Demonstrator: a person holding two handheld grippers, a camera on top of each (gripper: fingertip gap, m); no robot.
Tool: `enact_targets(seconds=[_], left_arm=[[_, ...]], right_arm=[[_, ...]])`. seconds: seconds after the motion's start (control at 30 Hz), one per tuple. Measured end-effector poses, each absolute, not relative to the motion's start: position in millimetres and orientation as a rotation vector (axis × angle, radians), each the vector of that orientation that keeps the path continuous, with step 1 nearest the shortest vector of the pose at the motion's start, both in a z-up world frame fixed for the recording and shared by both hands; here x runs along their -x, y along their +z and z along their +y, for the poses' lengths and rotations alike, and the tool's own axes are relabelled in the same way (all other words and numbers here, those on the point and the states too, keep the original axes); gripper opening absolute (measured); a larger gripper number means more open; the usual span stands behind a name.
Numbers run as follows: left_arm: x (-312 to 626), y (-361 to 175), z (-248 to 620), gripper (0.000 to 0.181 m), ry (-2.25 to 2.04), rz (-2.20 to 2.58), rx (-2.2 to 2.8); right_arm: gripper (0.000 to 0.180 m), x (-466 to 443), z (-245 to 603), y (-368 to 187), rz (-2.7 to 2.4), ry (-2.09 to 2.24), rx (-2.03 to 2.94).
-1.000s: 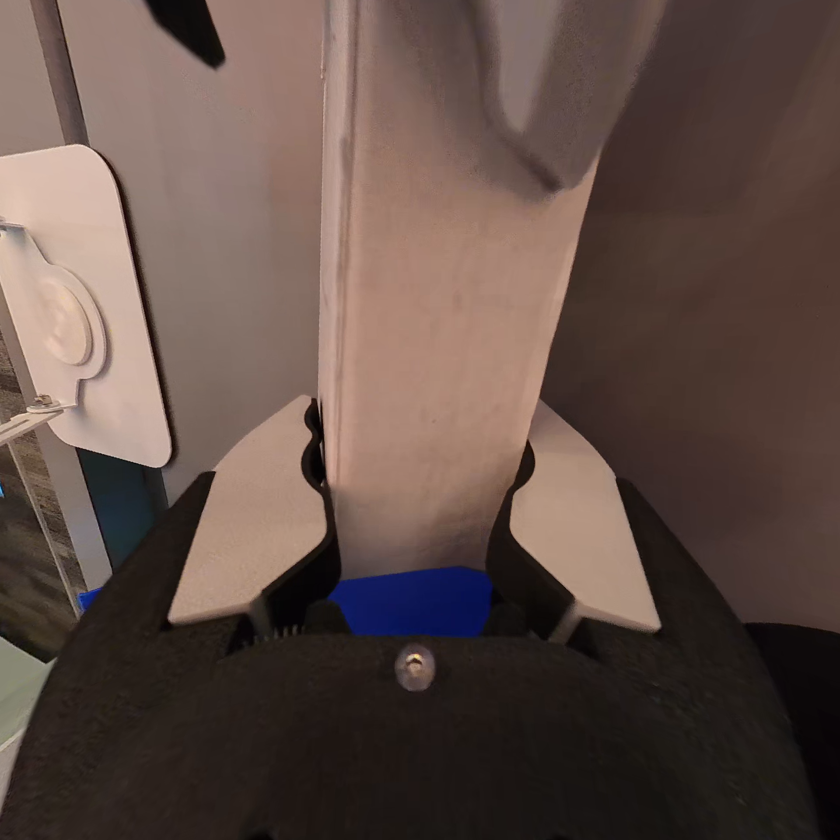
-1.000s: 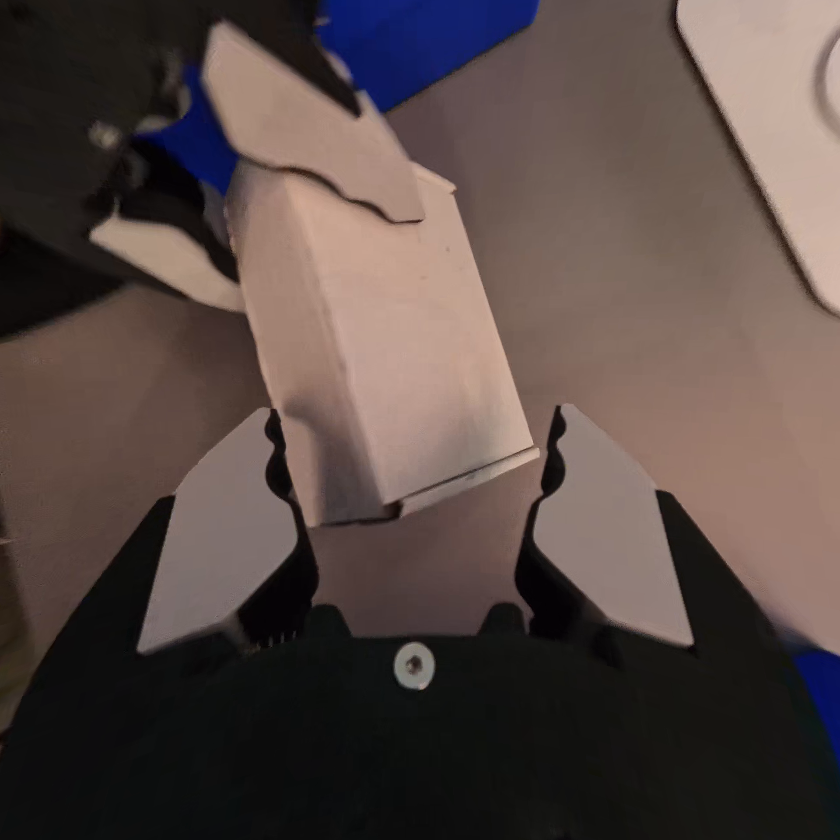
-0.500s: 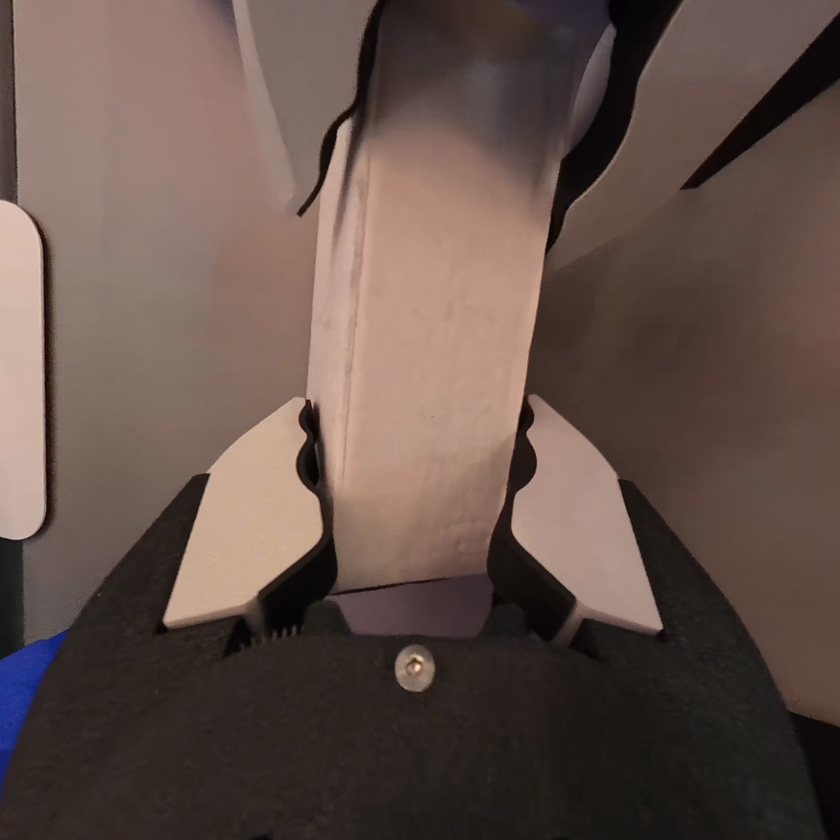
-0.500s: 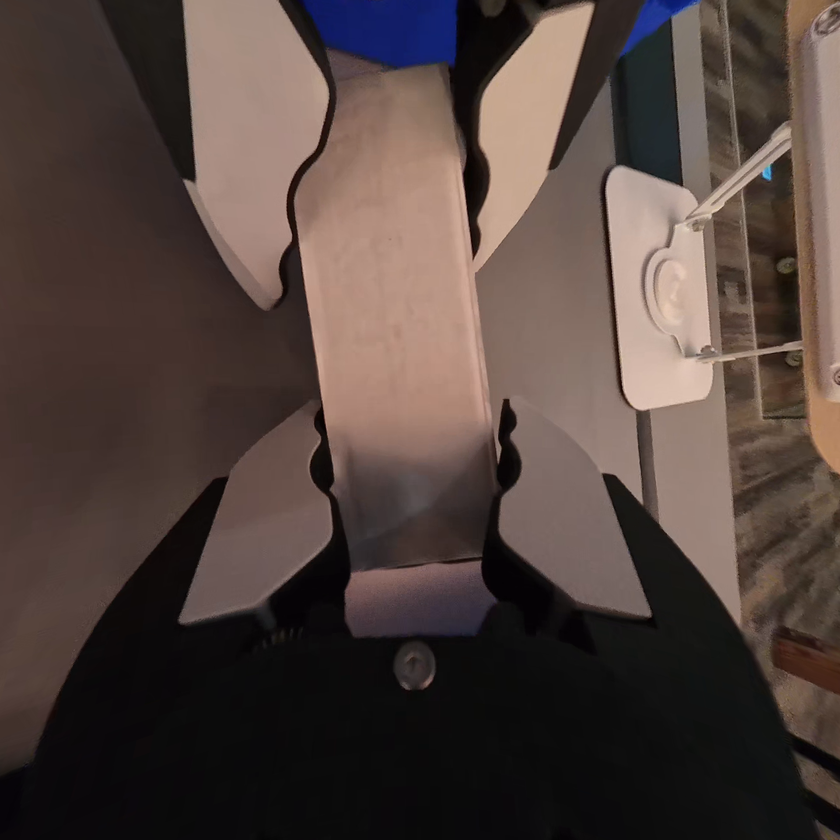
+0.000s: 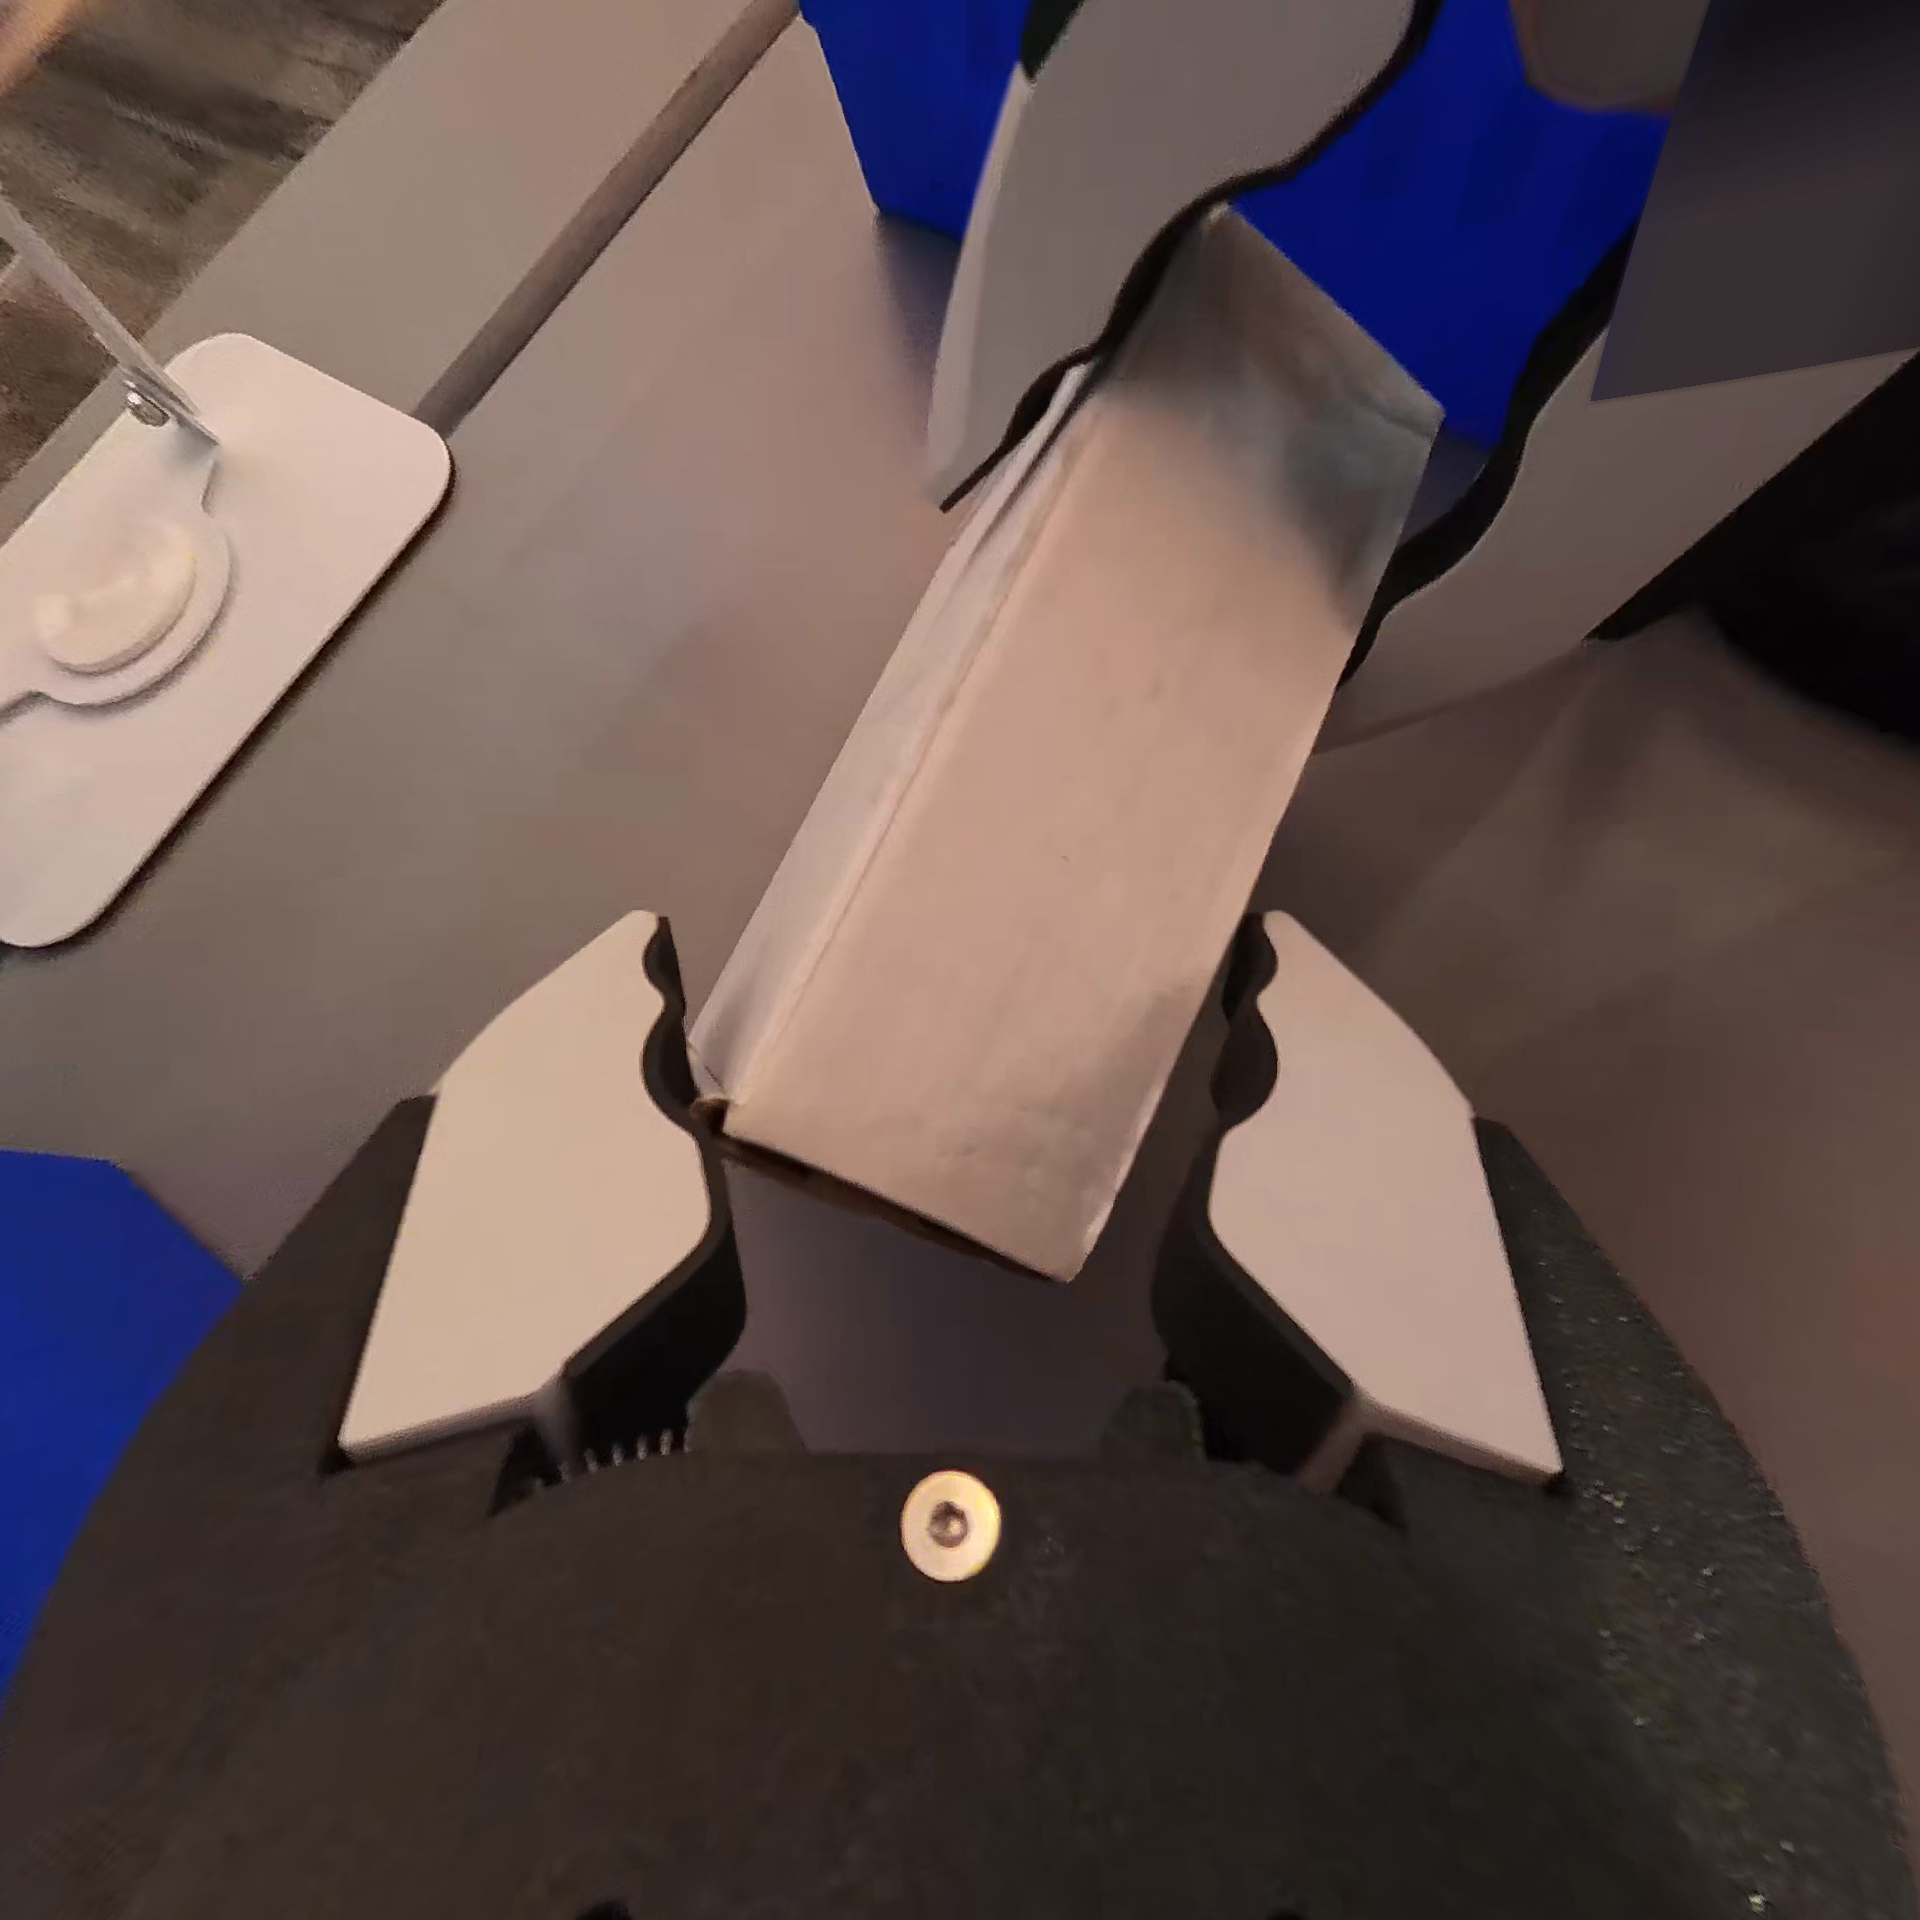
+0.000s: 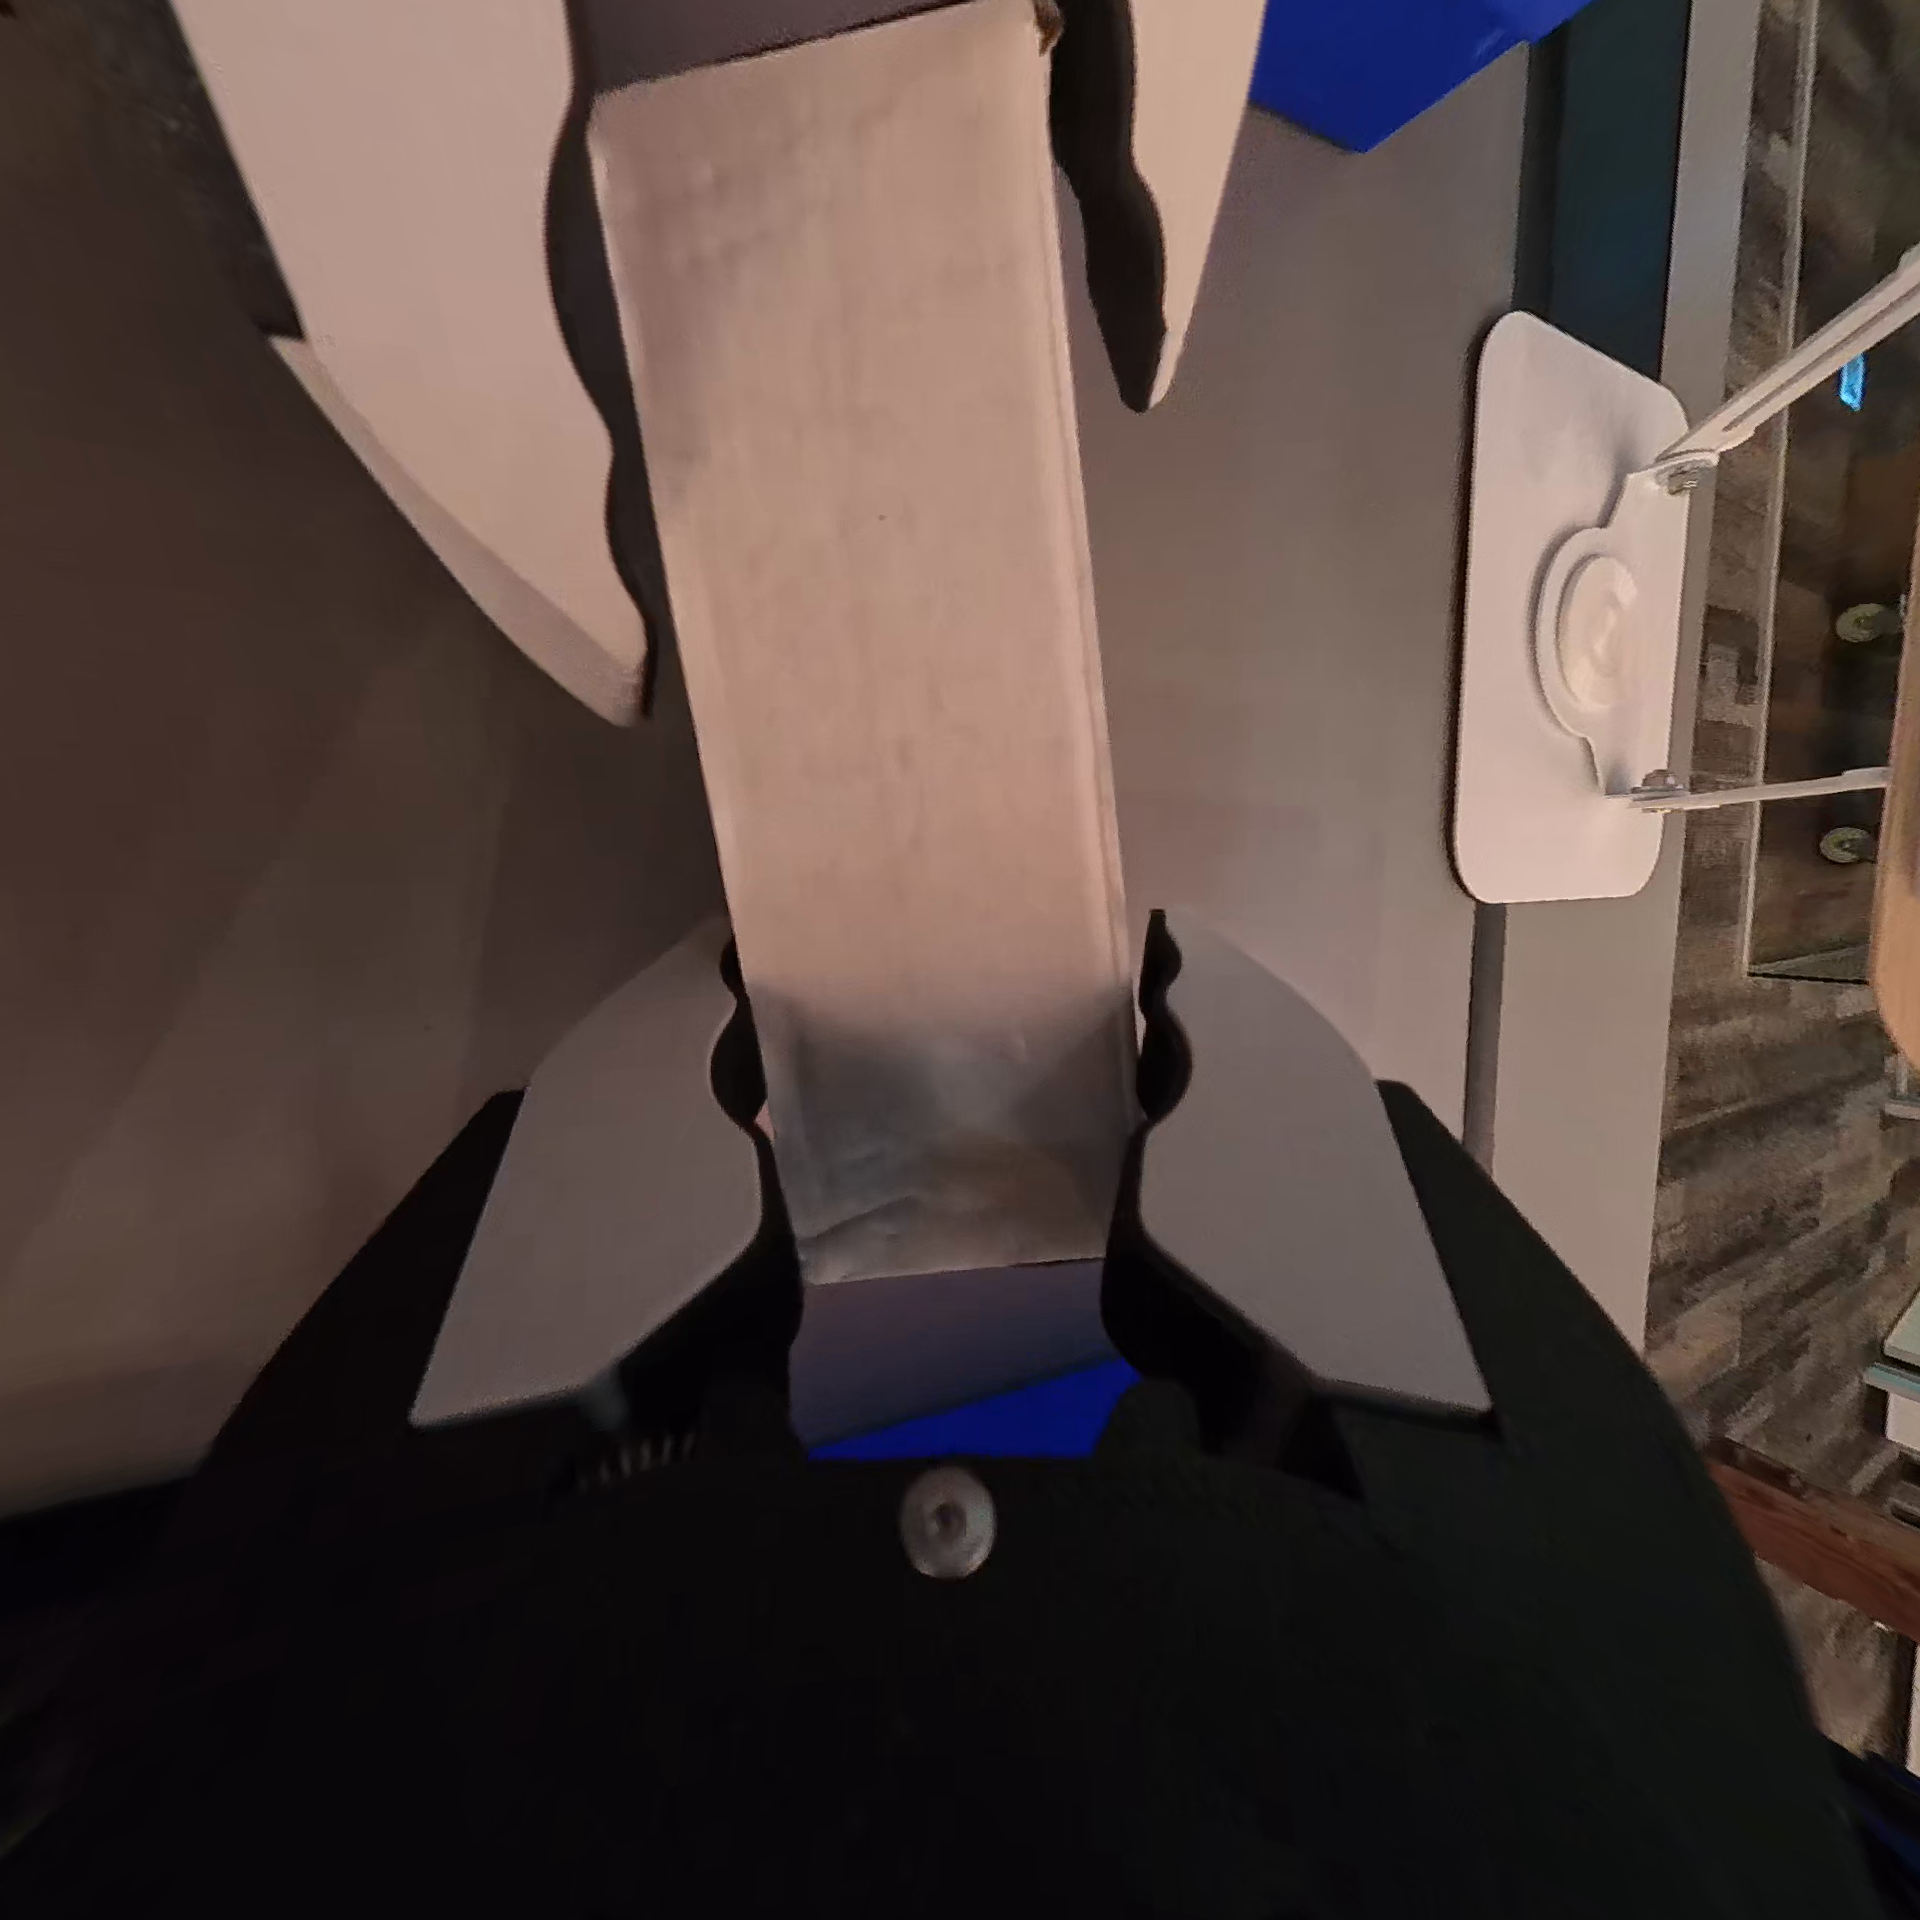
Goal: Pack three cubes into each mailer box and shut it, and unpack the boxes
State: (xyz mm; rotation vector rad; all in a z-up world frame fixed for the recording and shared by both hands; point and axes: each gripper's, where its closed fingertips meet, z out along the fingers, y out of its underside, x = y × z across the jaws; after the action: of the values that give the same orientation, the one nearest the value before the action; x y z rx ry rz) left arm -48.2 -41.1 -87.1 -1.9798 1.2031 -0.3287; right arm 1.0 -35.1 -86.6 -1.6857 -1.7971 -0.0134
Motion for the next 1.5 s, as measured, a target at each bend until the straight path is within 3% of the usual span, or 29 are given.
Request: enact_targets(seconds=[0.23, 0.53, 0.7, 1.1, 1.5], left_arm=[[48.6, -101.7, -27.1, 0.112, -0.297, 1.078, 1.856], [42.4, -98.1, -9.9, 0.104, -0.245, 1.031, 1.677], [35.8, -100.0, -5.7, 0.12, -0.255, 0.99, 1.657], [31.5, -97.5, -8.5, 0.098, -0.327, 1.008, 1.625], [32.6, -98.0, -8.0, 0.095, -0.332, 1.016, 1.628]], right_arm=[[0.071, 0.6, -34.9, -85.9, -1.781, 0.035, 1.679], [0.072, -3.0, -30.5, -85.0, -1.743, 0.063, 1.706], [0.071, -3.3, -30.2, -84.8, -1.74, 0.067, 1.711], [0.076, -1.5, -23.6, -65.3, -1.658, 0.042, 1.642], [0.057, 47.8, -43.8, -46.2, -1.711, -0.076, 1.294]])
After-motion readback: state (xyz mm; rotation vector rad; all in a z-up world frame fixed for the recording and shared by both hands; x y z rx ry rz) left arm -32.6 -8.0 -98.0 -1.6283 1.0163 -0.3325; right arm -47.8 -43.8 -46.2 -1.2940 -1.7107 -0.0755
